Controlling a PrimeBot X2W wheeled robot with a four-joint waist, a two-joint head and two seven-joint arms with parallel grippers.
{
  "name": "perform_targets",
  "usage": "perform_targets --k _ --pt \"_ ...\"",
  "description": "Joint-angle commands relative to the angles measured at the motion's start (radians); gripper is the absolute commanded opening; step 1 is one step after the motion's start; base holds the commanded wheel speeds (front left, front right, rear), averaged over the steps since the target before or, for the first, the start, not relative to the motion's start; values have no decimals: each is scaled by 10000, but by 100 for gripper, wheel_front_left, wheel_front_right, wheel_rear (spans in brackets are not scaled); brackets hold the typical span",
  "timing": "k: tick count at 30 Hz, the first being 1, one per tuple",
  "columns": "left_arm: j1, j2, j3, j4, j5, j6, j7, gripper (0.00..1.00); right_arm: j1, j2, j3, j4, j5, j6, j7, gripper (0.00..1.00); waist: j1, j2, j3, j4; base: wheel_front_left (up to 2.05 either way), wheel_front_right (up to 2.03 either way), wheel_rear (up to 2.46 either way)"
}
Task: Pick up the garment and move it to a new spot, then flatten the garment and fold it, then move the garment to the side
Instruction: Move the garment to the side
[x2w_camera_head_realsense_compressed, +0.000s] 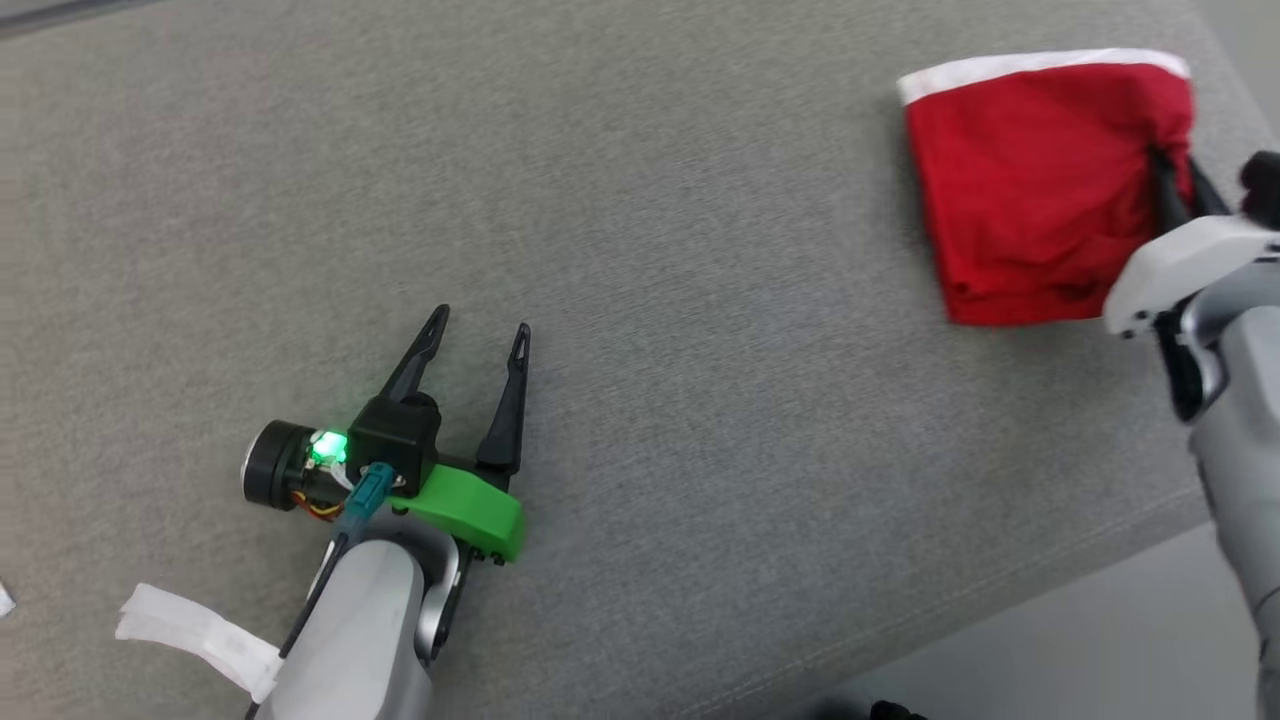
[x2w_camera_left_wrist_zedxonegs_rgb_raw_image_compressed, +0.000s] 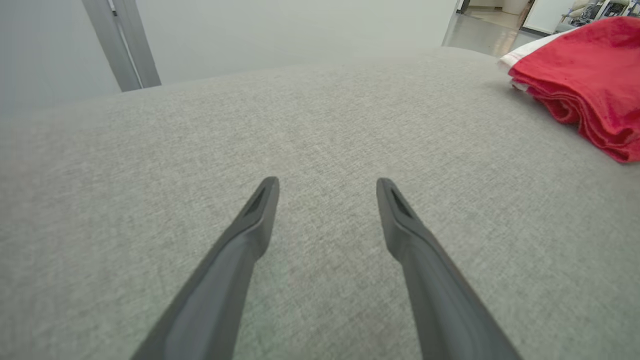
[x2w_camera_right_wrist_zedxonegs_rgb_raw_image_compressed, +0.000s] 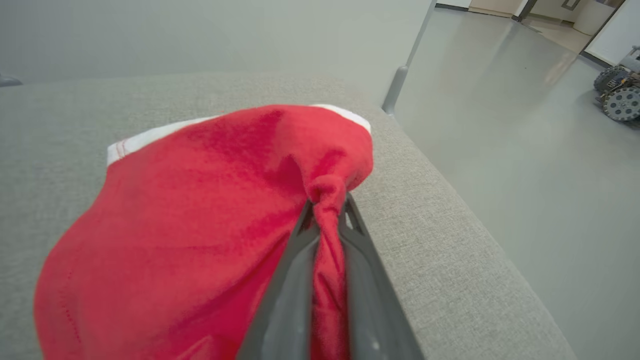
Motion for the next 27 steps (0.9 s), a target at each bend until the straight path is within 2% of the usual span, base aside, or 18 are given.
perform_targets --k 1,8,9,10,11,15,18,24,25,27 --pt "-235 59 32 -109 142 -51 -3 100 -299 -349 -454 297 -258 -15 -2 0 0 -1 1282 1498 0 0 0" --pt "-194 30 119 -375 167 -59 4 100 -780 -1892 -3107 1434 -1998 -16 -2 0 0 -1 1466 2182 0 0 0" --pt "-162 43 147 -386 171 -60 4 100 -816 -2001 -3600 1473 -2288 -15 -2 6 0 -1 1464 2213 0 0 0" --pt "-138 51 170 -391 169 -59 6 100 -838 -2065 -4045 1445 -2486 -15 -2 58 0 -1 1460 2232 0 0 0" --pt "-111 52 189 -389 163 -62 6 100 -823 -2114 -4553 1374 -2770 -15 -2 100 0 -1 1441 2249 0 0 0" --pt "9 65 241 -356 143 -28 14 100 -630 -1853 -5994 840 -3894 -15 -2 100 0 -1 1266 2257 0 0 0" --pt "97 60 268 -416 66 71 14 100 -723 -1290 -6413 37 -4388 -15 -2 100 0 -1 1059 2256 0 0 0" --pt "255 20 323 -579 -140 291 5 100 -390 37 -5223 -1846 -3860 -15 -2 100 0 -1 489 2380 0 0 0" --pt "324 18 357 -614 -257 372 2 100 -24 409 -4635 -2447 -3371 -15 -2 100 0 -1 250 2477 0 0 0" --pt "437 16 378 -608 -379 473 0 100 452 671 -4061 -3006 -2784 -16 -2 100 0 -1 -3 2609 0 0 0"
